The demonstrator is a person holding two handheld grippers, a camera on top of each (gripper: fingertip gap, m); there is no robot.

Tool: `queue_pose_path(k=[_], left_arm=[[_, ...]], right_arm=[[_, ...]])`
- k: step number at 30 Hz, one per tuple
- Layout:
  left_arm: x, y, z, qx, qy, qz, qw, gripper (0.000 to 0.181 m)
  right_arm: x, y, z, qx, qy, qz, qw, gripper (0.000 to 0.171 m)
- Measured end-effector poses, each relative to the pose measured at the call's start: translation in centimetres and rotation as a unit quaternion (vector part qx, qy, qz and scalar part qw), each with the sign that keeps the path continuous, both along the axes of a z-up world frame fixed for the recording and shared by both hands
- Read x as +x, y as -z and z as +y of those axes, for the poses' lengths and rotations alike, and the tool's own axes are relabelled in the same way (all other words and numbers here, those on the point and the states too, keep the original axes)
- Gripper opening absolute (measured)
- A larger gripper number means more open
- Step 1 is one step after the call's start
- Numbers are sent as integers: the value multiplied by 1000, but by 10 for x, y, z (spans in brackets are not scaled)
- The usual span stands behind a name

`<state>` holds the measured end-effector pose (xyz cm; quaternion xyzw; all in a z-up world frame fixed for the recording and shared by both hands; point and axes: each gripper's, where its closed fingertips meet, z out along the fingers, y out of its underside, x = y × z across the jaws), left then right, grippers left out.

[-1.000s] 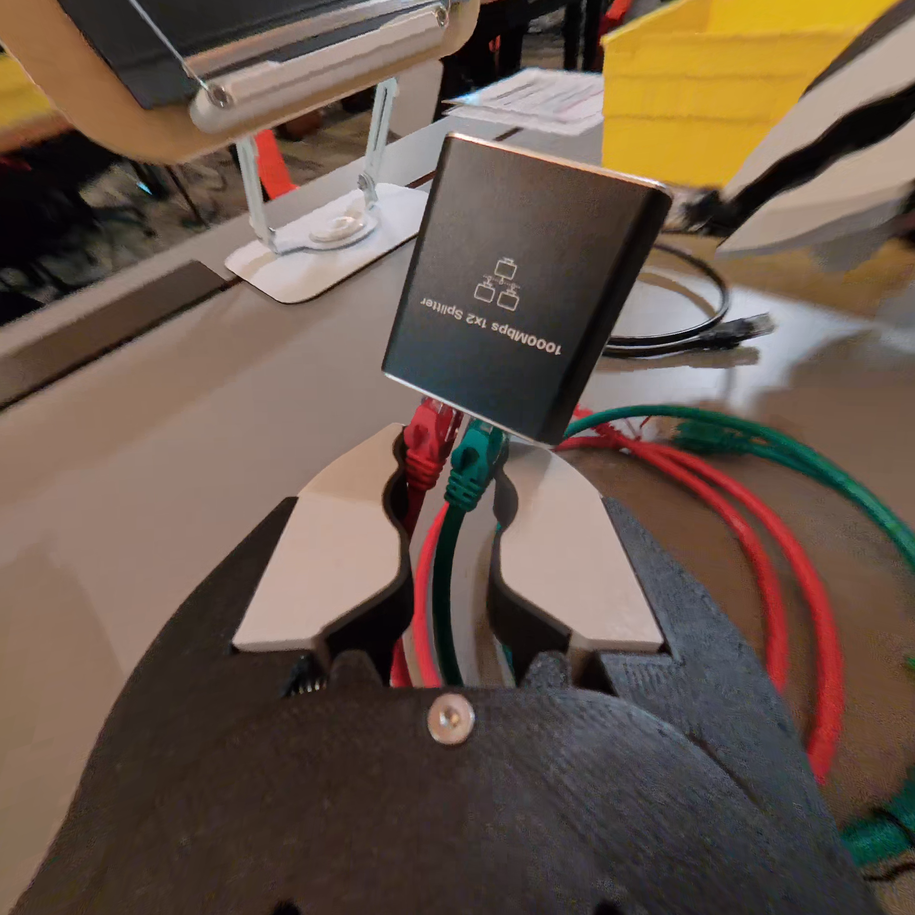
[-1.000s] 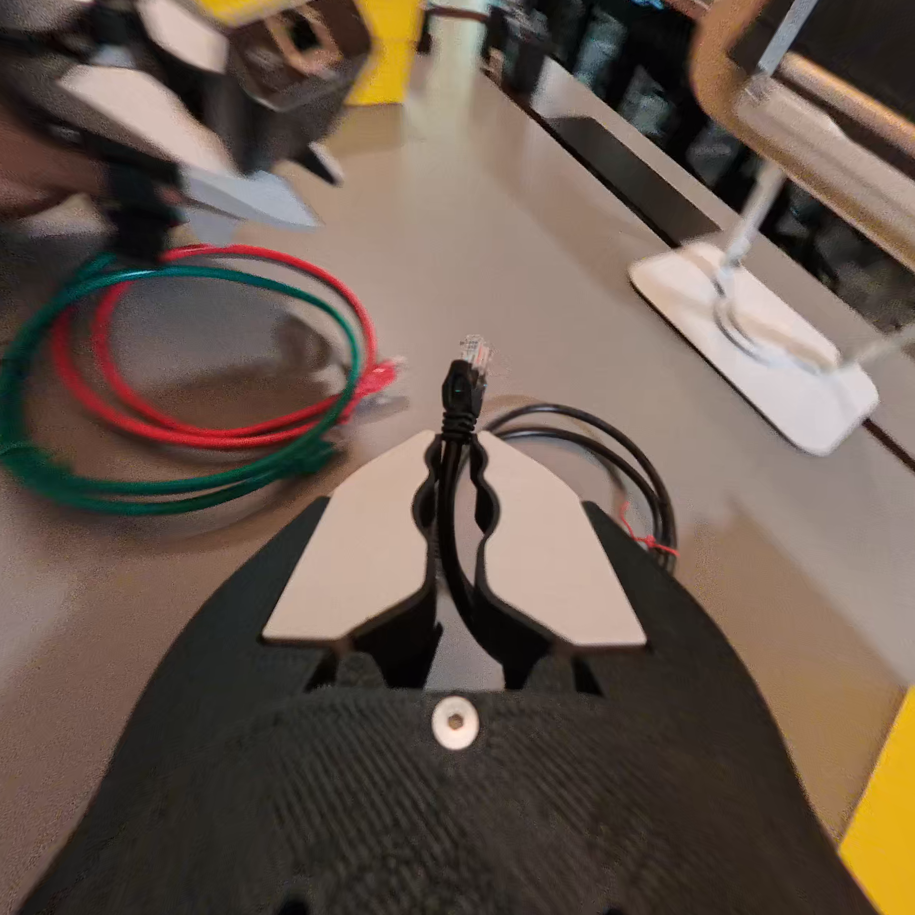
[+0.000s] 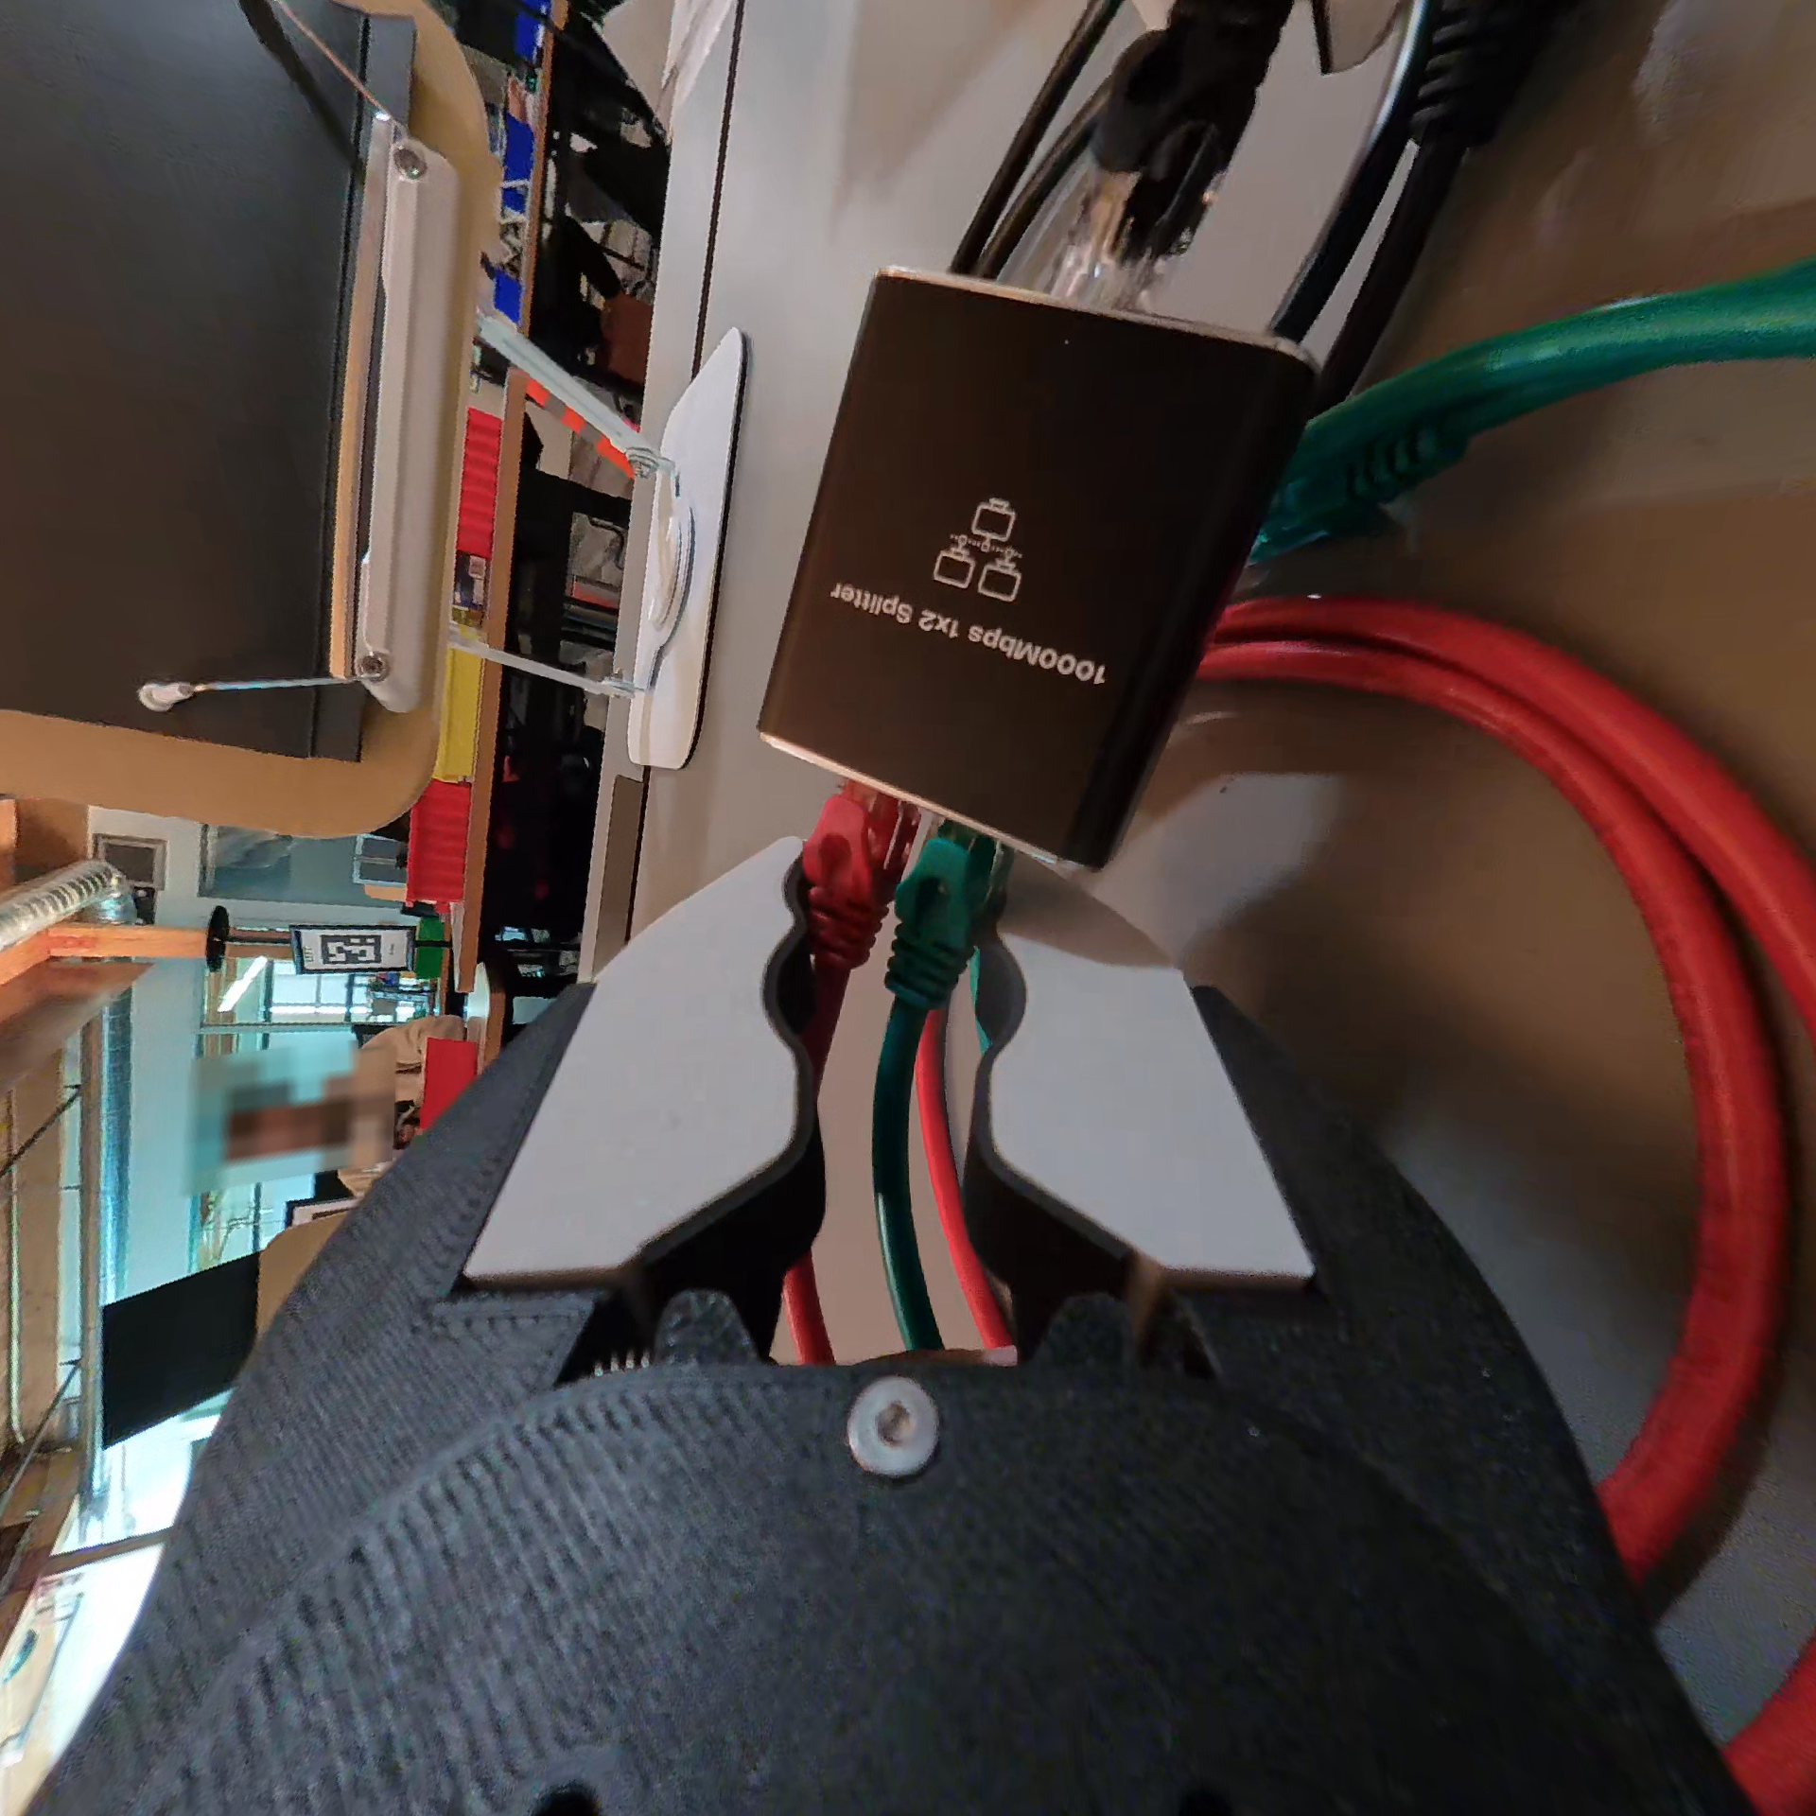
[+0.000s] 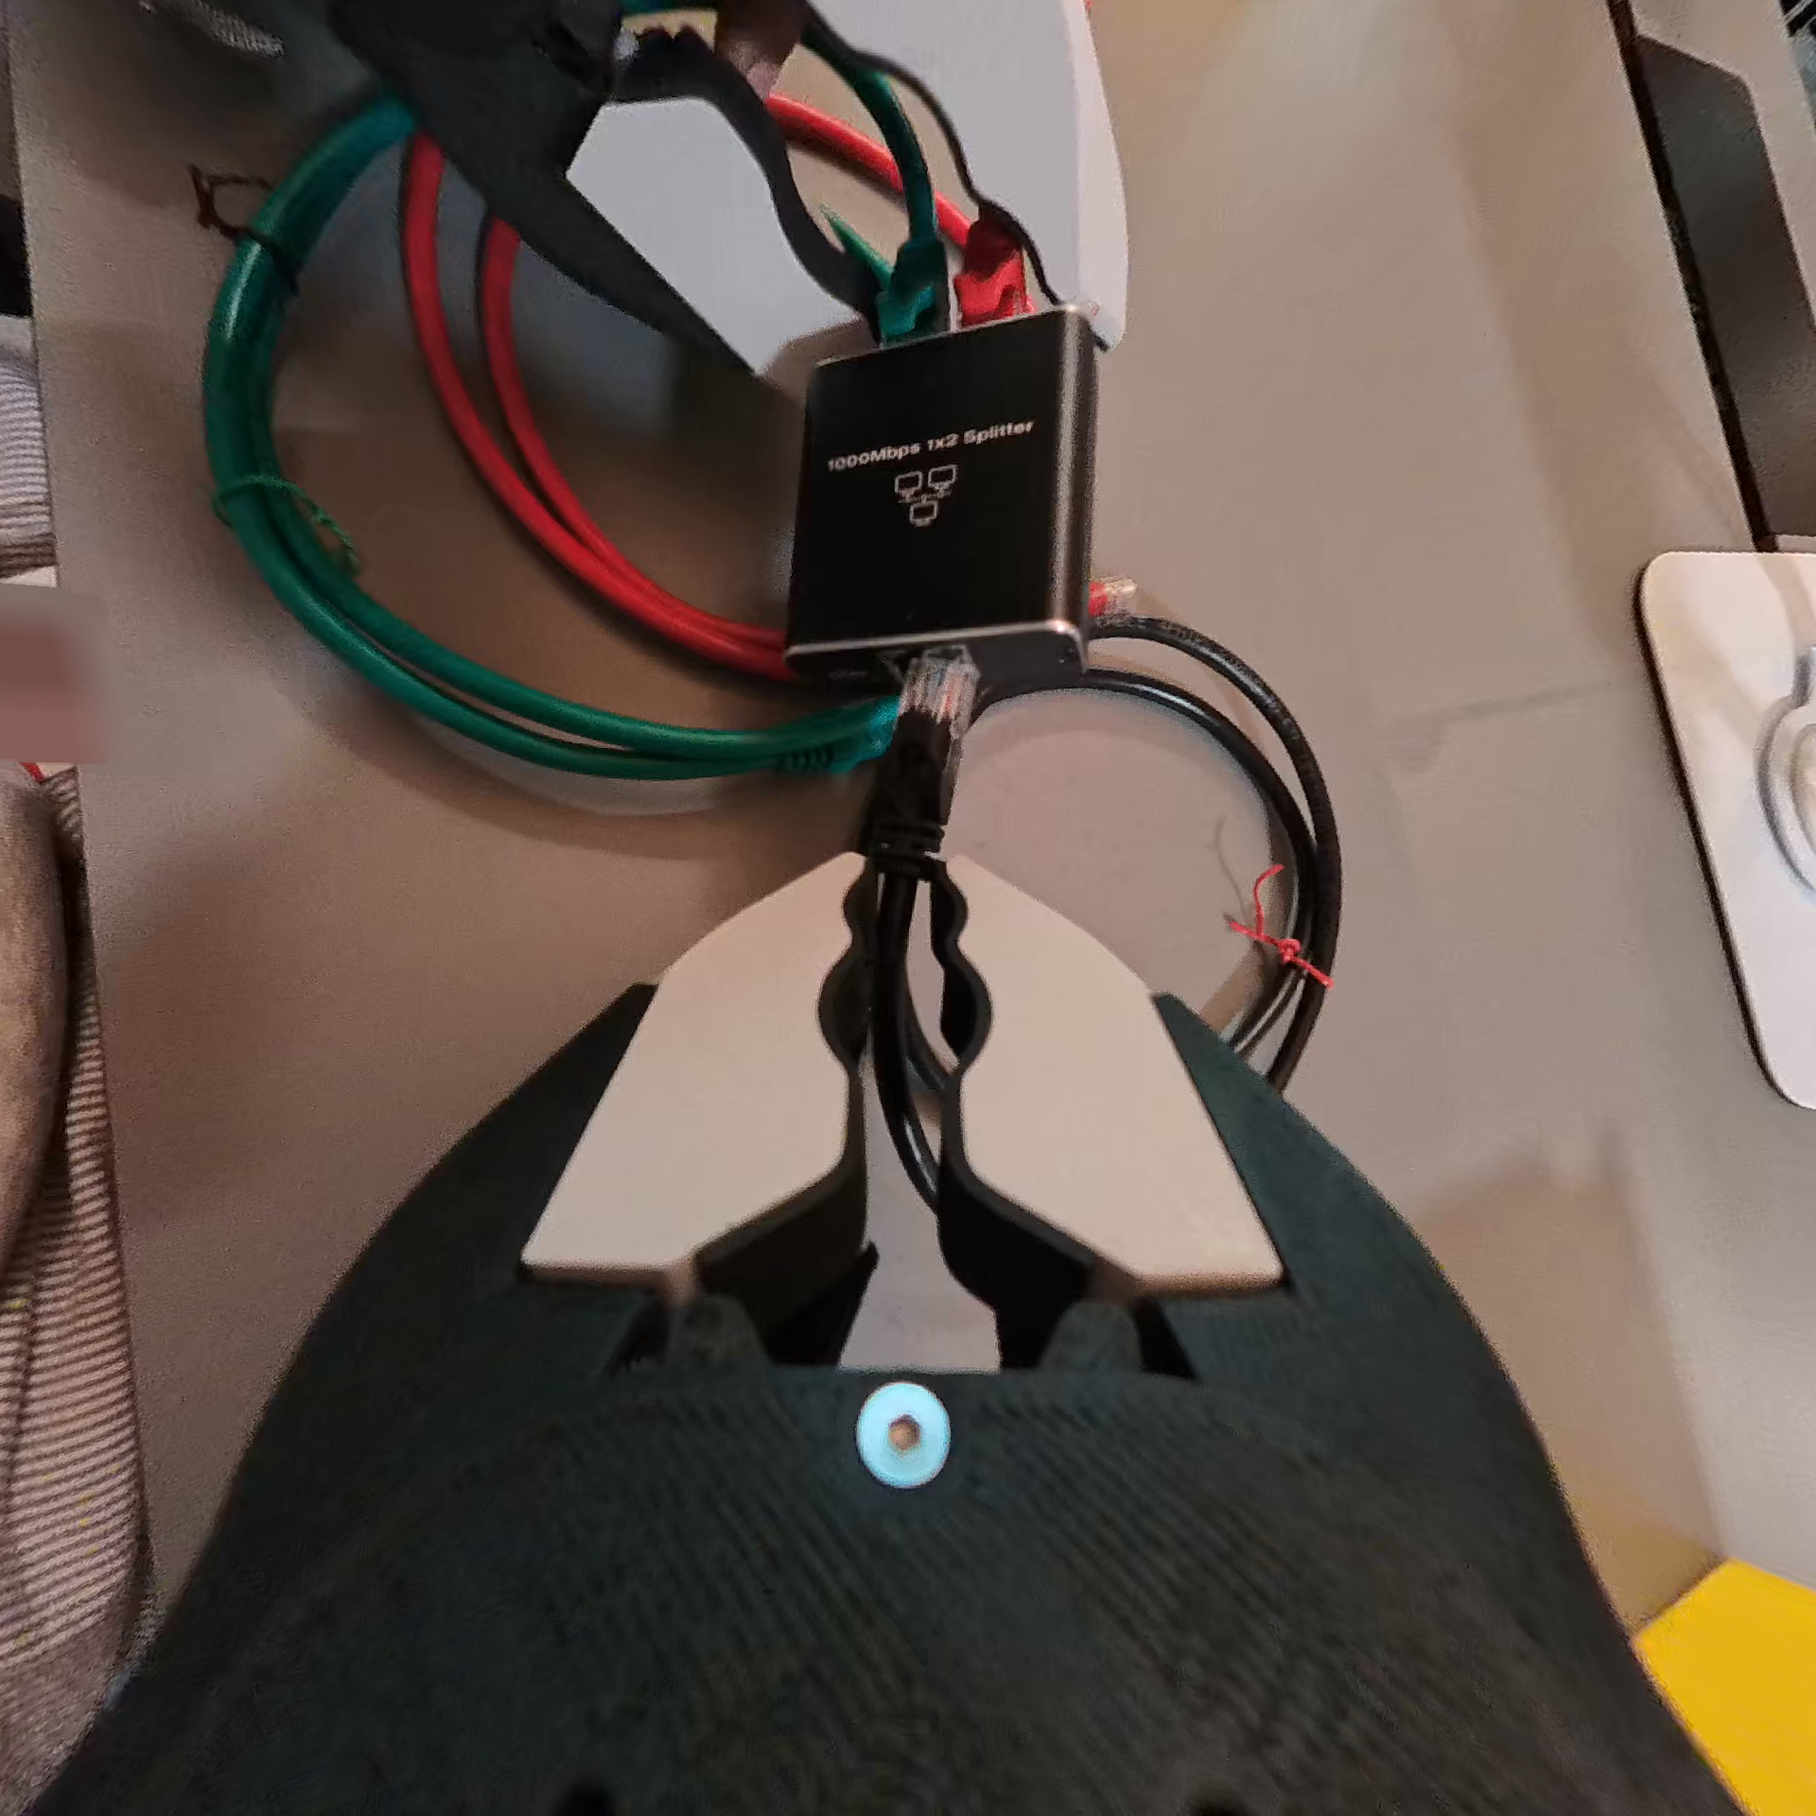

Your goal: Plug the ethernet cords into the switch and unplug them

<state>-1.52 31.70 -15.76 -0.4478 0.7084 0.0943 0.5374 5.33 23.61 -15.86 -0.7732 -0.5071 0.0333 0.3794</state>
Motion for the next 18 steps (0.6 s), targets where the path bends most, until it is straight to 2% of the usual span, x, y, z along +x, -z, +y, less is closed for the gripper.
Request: queue_pose_path(k=[8, 18], left_arm=[[1, 6, 0, 22, -2, 31, 999, 30], [4, 8, -4, 22, 3, 36, 999, 29]], right_arm=[[2, 10, -2, 33, -13, -93, 995, 10], [-3, 11, -3, 39, -18, -87, 995, 10]])
